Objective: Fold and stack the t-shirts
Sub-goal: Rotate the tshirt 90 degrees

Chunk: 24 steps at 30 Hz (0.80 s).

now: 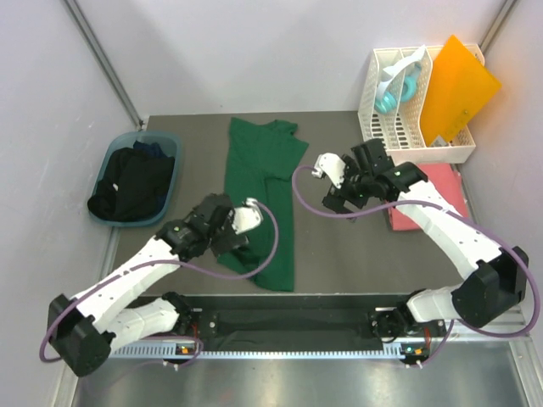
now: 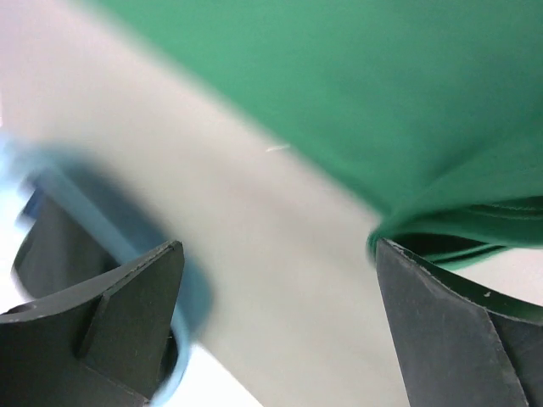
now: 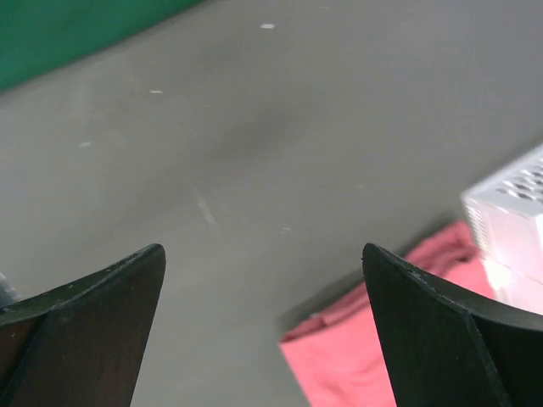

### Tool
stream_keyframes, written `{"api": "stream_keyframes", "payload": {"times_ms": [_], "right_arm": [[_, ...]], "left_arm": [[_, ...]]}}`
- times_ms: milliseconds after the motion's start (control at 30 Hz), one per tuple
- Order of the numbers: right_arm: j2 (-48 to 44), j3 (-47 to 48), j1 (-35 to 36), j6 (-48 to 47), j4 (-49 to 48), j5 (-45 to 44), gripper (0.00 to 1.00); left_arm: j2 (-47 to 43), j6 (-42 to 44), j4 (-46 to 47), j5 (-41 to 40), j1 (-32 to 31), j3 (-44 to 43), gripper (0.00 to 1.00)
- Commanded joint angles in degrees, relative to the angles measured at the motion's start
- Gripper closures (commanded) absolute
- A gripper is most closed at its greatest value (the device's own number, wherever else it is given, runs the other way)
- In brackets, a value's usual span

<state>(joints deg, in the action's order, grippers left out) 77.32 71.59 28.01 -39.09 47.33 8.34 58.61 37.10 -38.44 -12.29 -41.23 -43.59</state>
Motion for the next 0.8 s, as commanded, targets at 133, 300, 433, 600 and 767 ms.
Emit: {"api": "stream_keyframes", "payload": {"times_ms": [133,300,433,600,767], "right_arm": [[-2.3,-3.2,7.6,1.8,-0.9,7.0,0.00],[-2.3,-1.8,10.8,-2.0,1.5,4.8,0.00],[-1.6,-2.1,13.5,-2.4,0.1,2.6,0.00],[-1.2,-2.2,13.1,-3.1,-3.7,-1.6,0.00],[-2.6,-1.5,7.9,-2.7,-8.7,-7.7,0.02]], "left_arm": [[-5.0,-6.0,-3.6,-6.1,5.5,-7.7,0.01],[-7.2,-1.1,-7.7,-2.3,5.9,-7.4,0.01],[-7.5,0.3,-2.7,-6.4,5.9,-4.9,0.03],[-6.0,0.2,-2.3,2.9,5.8,-4.7,0.12],[0.9,0.3,-7.4,11.9,4.5,-6.1,0.21]]}}
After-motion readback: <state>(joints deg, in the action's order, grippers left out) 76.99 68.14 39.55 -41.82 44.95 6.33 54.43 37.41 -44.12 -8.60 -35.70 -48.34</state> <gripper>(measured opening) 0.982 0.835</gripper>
